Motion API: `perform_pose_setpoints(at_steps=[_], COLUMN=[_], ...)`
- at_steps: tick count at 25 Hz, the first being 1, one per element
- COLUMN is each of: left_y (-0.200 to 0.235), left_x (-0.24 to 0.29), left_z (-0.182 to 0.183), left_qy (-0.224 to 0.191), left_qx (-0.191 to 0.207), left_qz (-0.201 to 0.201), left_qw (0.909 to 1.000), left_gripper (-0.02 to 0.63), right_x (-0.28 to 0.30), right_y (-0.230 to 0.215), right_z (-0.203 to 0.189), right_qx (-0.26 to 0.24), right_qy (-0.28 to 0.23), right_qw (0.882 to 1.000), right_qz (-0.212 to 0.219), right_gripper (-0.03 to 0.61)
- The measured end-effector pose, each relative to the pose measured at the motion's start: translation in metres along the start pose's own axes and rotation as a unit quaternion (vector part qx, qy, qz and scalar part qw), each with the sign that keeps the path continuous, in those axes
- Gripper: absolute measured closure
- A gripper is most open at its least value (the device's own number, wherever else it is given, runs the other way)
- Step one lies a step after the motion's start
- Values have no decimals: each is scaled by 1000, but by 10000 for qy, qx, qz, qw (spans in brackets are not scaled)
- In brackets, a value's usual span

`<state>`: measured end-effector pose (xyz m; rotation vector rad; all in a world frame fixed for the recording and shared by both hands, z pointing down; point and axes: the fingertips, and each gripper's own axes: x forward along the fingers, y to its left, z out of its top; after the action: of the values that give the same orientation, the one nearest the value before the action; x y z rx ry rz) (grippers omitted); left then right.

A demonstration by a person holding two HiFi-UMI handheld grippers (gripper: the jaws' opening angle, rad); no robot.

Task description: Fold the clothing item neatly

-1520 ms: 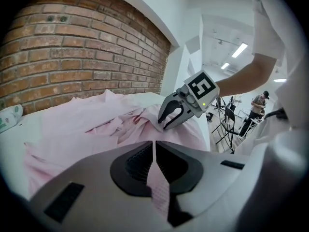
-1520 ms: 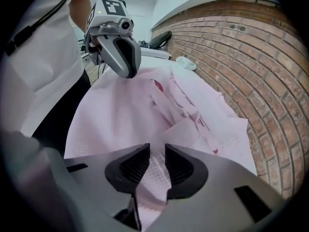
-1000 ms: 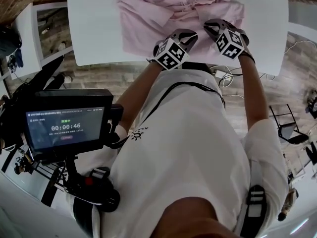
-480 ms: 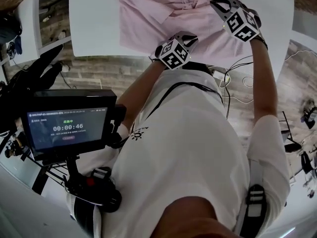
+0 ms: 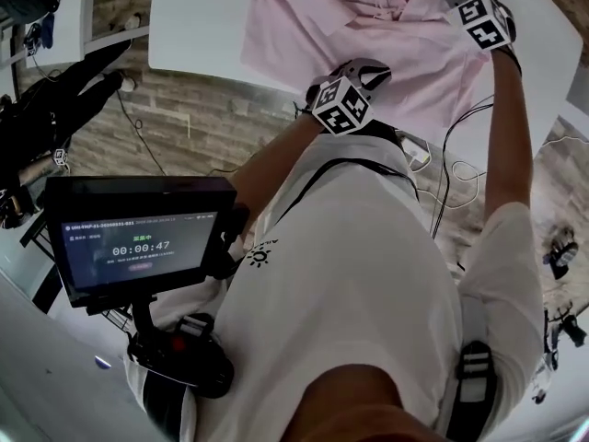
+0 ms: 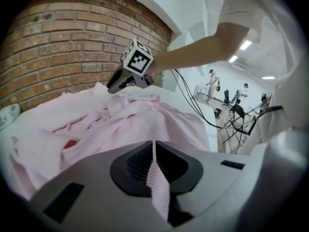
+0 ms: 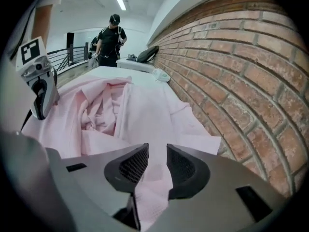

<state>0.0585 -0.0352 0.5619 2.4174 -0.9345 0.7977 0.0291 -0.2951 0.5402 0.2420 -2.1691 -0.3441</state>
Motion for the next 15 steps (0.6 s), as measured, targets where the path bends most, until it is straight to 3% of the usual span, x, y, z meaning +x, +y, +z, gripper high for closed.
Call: perform_pose_setpoints(at_steps=[3,7,11,15], left_y=[22,60,91,105], left_x=[-23,-54,-73,-80], left_z=[14,0,-34,-51], left_qy=[-401,-332,-14,129], left_qx=[-348,-812,-1053,-1129], left_qz=[587,1363,1827,1993], left_qw=[9969,9868,9775,9733], left_gripper=[611,611,611,611], right_x=[-21,-37,-28,-15], right_y=[11,91,179,229], right_z=[32,84,114,110], right_qx=[312,136,-576,-1729], right_qy=[-599,-1275,-1415,-1130], right_qw=[9977,9887,9782,9661], right_qz=[9,777,1404,1550], right_gripper=[479,479,479,462])
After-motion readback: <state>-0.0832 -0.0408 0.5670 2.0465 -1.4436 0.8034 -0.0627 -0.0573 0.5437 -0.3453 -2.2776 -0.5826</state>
